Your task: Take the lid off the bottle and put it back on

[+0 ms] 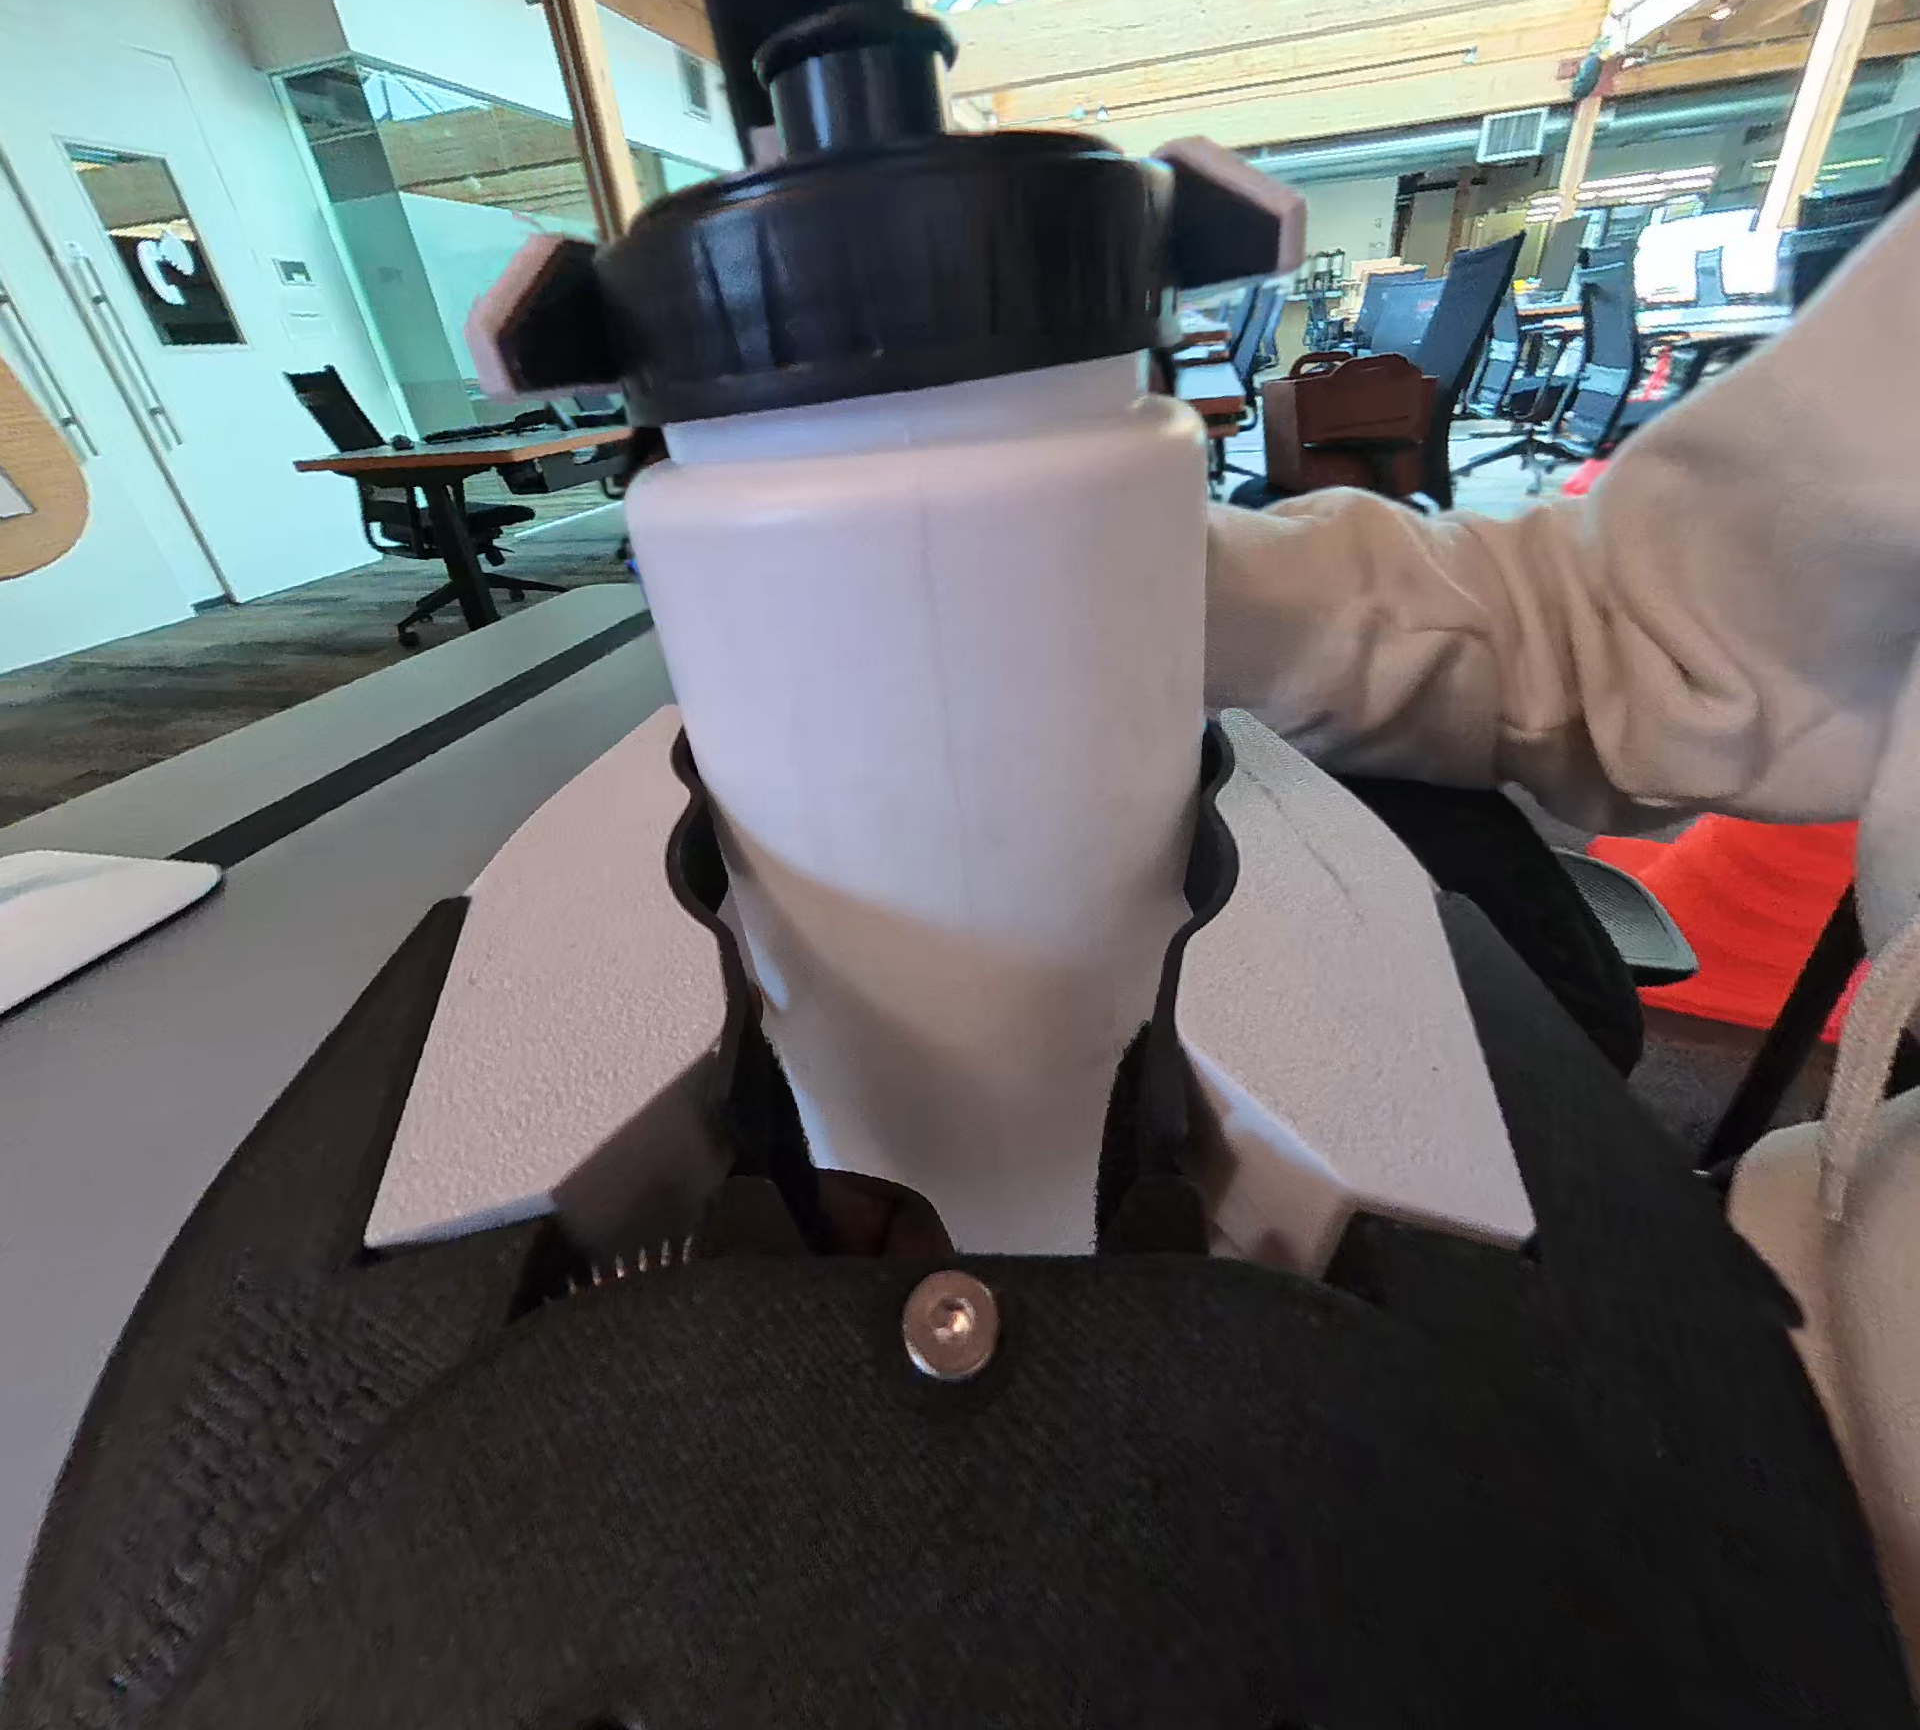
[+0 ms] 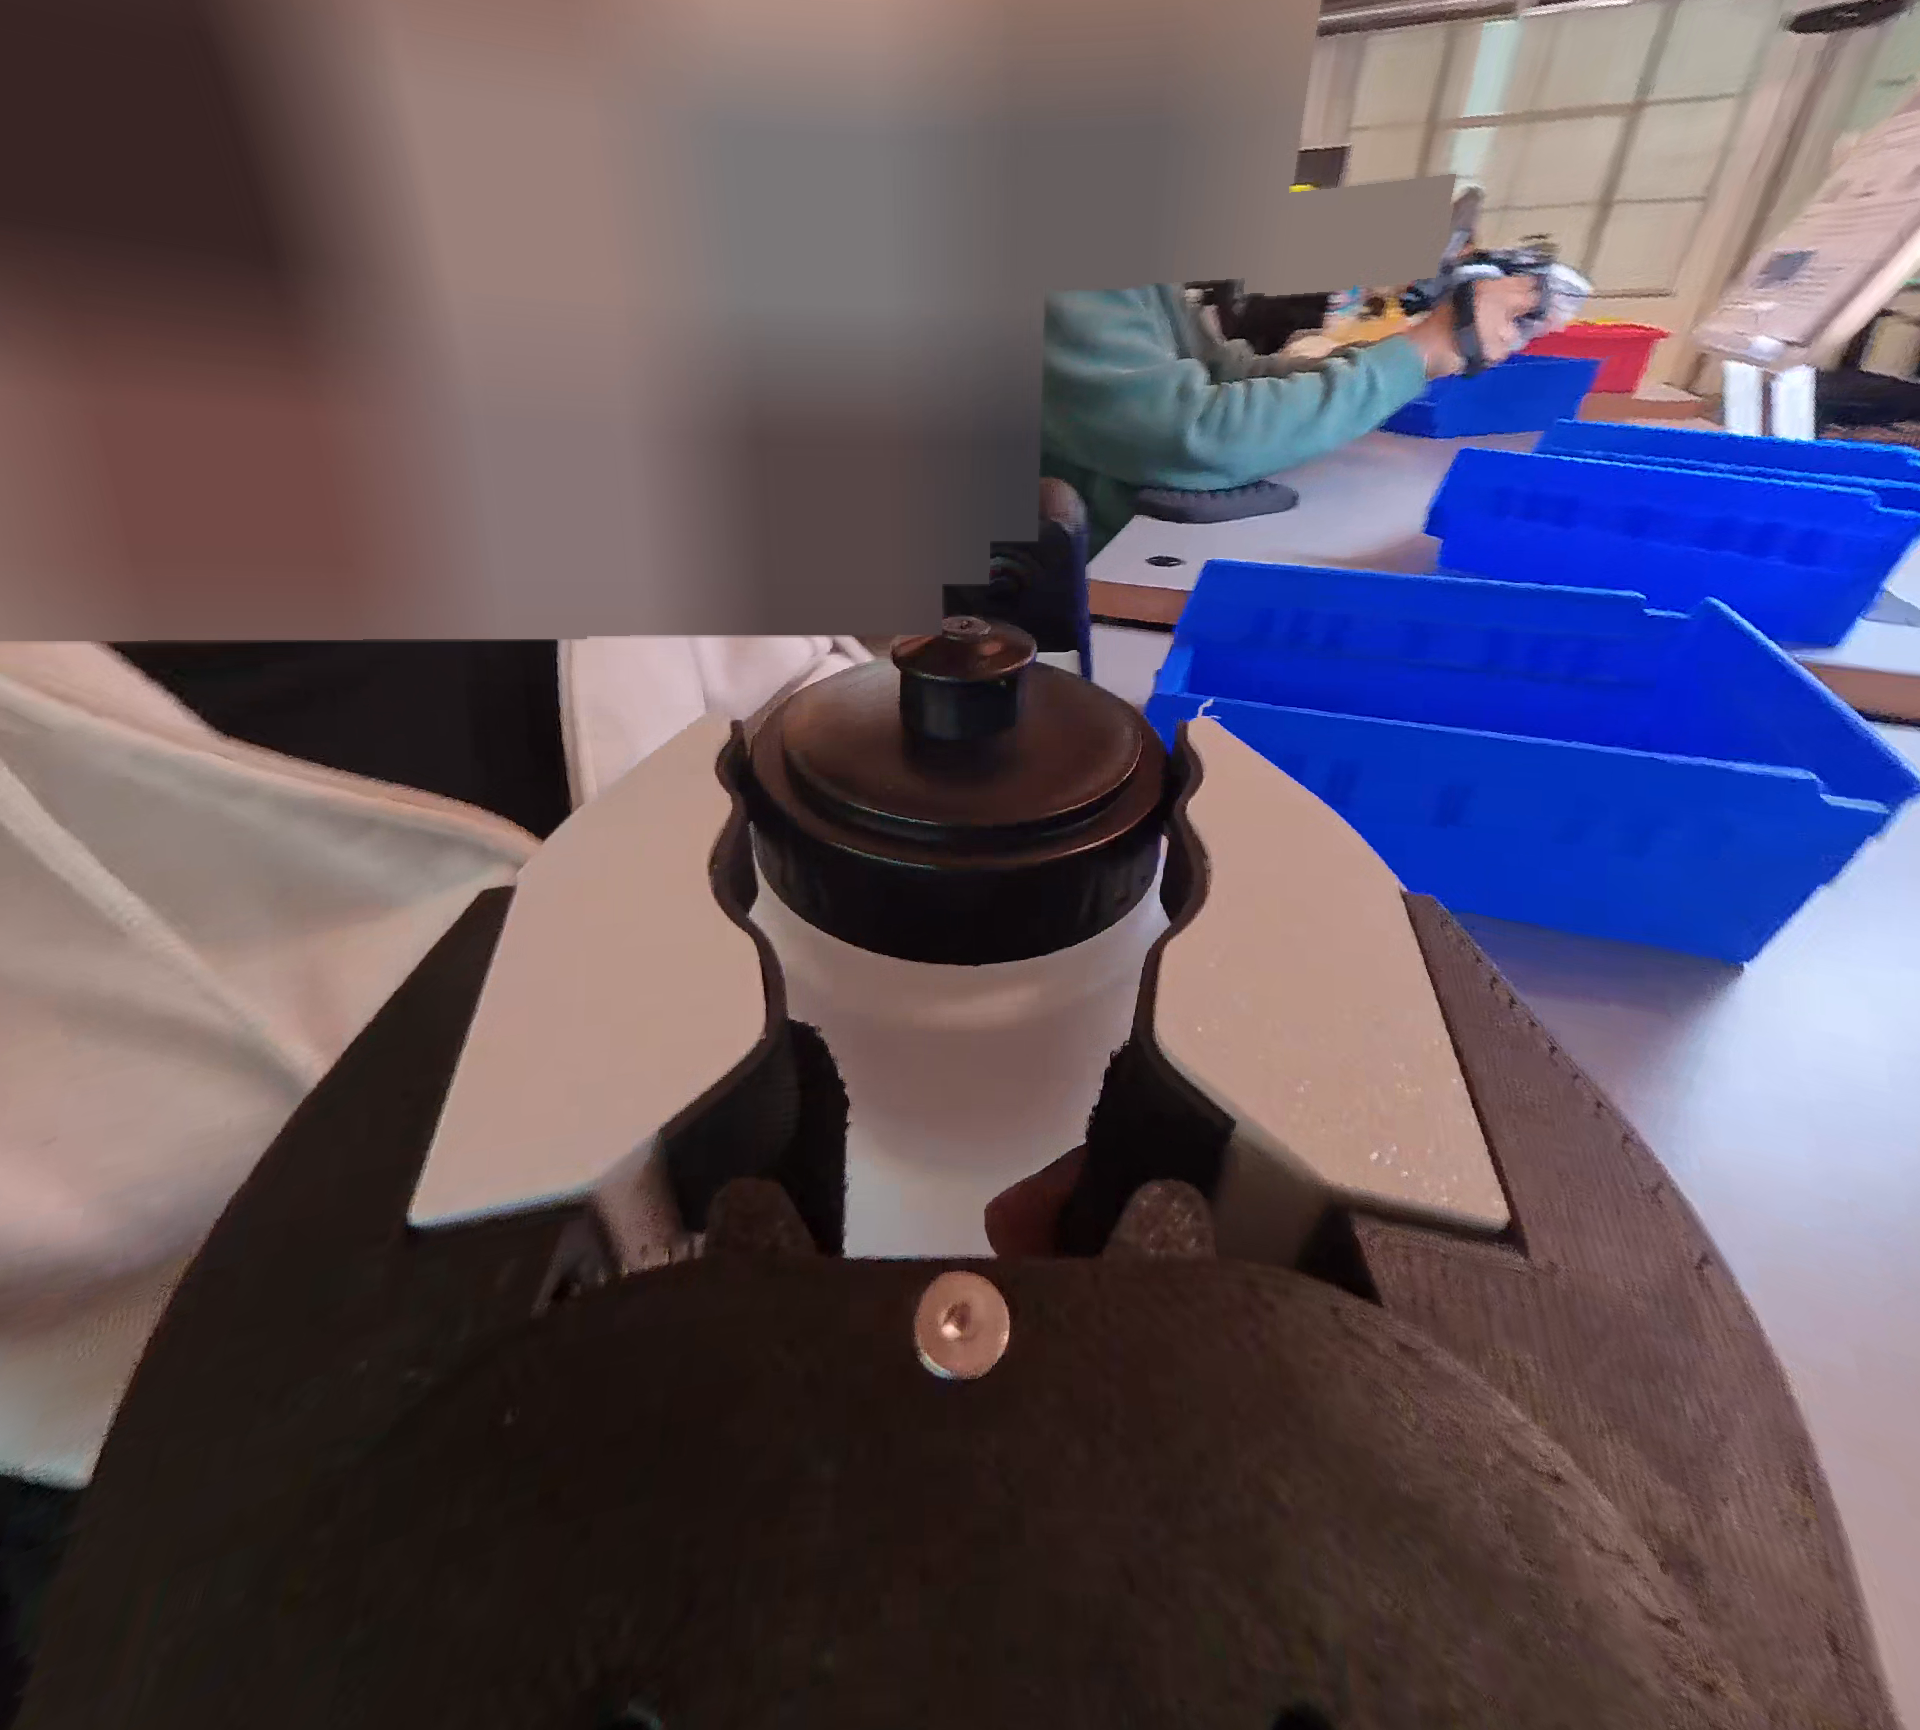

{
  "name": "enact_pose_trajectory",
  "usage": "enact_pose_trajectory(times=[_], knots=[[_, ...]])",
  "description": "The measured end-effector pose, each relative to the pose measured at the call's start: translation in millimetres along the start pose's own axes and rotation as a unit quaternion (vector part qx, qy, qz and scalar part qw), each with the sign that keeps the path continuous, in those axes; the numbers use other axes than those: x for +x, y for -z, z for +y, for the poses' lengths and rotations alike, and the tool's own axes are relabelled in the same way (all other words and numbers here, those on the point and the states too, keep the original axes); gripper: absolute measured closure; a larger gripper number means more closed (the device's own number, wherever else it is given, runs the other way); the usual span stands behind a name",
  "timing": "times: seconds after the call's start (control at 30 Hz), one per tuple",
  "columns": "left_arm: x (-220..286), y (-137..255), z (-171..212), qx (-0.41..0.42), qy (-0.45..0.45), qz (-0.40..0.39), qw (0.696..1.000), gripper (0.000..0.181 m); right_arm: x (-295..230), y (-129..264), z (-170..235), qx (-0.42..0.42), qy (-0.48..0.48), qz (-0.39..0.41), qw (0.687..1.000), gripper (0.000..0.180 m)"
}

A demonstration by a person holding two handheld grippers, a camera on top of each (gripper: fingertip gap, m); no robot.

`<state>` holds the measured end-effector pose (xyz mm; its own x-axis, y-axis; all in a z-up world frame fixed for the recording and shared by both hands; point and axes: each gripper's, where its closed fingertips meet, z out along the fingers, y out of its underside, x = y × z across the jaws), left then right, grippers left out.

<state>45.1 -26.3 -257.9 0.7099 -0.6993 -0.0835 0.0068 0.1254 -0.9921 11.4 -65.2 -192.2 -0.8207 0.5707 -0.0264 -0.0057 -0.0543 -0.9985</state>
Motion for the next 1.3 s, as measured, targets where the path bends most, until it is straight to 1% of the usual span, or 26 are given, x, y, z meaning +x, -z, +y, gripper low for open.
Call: enact_pose_trajectory(times=[0.03,0.07,0.1,0.17,0.23,0.3,0.33,0.4,0.43,0.47,0.5,0.53,0.63,0.73,0.8,0.87,0.93,1.0,1.07,1.1,1.17,1.23,1.27,1.3], knots=[[-1.7,-0.3,0.4,-0.002,-0.004,-0.009,1.000,0.092,2.2,0.0,0.1,0.004,-0.011,0.025,1.000,0.102],[-2.7,-0.7,0.8,-0.004,-0.012,-0.016,1.000,0.092,4.6,0.0,1.2,0.004,-0.012,0.059,0.998,0.094],[-2.8,-1.0,0.9,-0.004,-0.016,-0.020,1.000,0.092,8.5,0.5,3.5,-0.003,-0.004,0.107,0.994,0.085],[-4.6,-1.4,0.9,-0.004,-0.016,-0.029,0.999,0.092,19.1,4.7,7.5,-0.026,0.018,0.227,0.973,0.080],[-7.5,-1.6,1.2,-0.005,-0.018,-0.043,0.999,0.092,24.4,10.7,3.0,-0.020,0.035,0.343,0.938,0.083],[-9.0,-1.9,1.4,-0.007,-0.024,-0.054,0.998,0.092,22.2,13.8,-4.4,0.005,0.046,0.428,0.902,0.088],[-8.8,-2.0,1.5,-0.008,-0.028,-0.057,0.998,0.092,22.7,16.2,-4.8,0.009,0.045,0.467,0.883,0.091],[-8.8,-2.1,1.5,-0.009,-0.030,-0.059,0.998,0.092,24.0,14.7,0.3,-0.011,0.049,0.506,0.861,0.096],[-9.2,-1.9,1.5,-0.009,-0.028,-0.059,0.998,0.092,25.7,14.6,2.5,-0.024,0.053,0.516,0.855,0.099],[-9.8,-1.5,1.5,-0.010,-0.026,-0.059,0.998,0.092,26.6,14.3,2.8,-0.030,0.052,0.515,0.855,0.102],[-9.5,-0.7,1.3,-0.009,-0.025,-0.055,0.998,0.092,26.7,12.7,2.9,-0.032,0.045,0.500,0.864,0.102],[-8.0,0.4,0.9,-0.008,-0.026,-0.047,0.999,0.092,25.1,9.5,2.8,-0.035,0.043,0.469,0.881,0.102],[-3.7,0.4,1.2,-0.011,-0.023,-0.026,0.999,0.092,17.6,4.1,3.4,-0.032,0.031,0.346,0.937,0.102],[11.2,-1.8,0.3,-0.007,-0.018,0.025,1.000,0.092,-2.1,-0.7,2.9,-0.021,0.038,0.171,0.984,0.102],[19.0,-3.7,-0.5,-0.001,-0.007,0.048,0.999,0.092,-15.2,-1.1,2.2,-0.002,0.029,0.067,0.997,0.102],[17.1,-4.1,-0.6,0.000,-0.001,0.045,0.999,0.092,-15.0,0.2,1.3,0.009,0.022,0.034,0.999,0.102],[14.2,-3.0,-0.9,0.002,0.005,0.039,0.999,0.092,-10.9,-0.7,0.5,0.017,0.018,0.045,0.999,0.102],[9.0,-2.3,-0.4,0.001,-0.001,0.020,1.000,0.092,-4.2,-0.1,0.0,0.024,0.025,0.091,0.995,0.102],[2.2,-2.0,0.4,-0.003,-0.018,-0.011,1.000,0.092,6.0,4.8,-5.3,0.041,0.032,0.172,0.984,0.079],[-1.0,-1.8,0.8,-0.005,-0.024,-0.026,0.999,0.092,8.0,7.7,-8.0,0.047,0.028,0.206,0.977,0.077],[-8.3,-1.4,1.3,-0.008,-0.025,-0.054,0.998,0.092,12.5,13.2,-10.9,0.057,0.015,0.282,0.958,0.076],[-14.7,-0.7,1.9,-0.011,-0.031,-0.078,0.996,0.092,17.0,18.2,-9.4,0.053,0.018,0.367,0.929,0.082],[-15.4,-0.6,2.0,-0.012,-0.032,-0.080,0.996,0.092,16.9,17.6,-7.8,0.045,0.027,0.392,0.919,0.083],[-15.3,-0.7,2.1,-0.012,-0.032,-0.080,0.996,0.092,17.8,16.5,-5.2,0.031,0.034,0.411,0.910,0.088]])
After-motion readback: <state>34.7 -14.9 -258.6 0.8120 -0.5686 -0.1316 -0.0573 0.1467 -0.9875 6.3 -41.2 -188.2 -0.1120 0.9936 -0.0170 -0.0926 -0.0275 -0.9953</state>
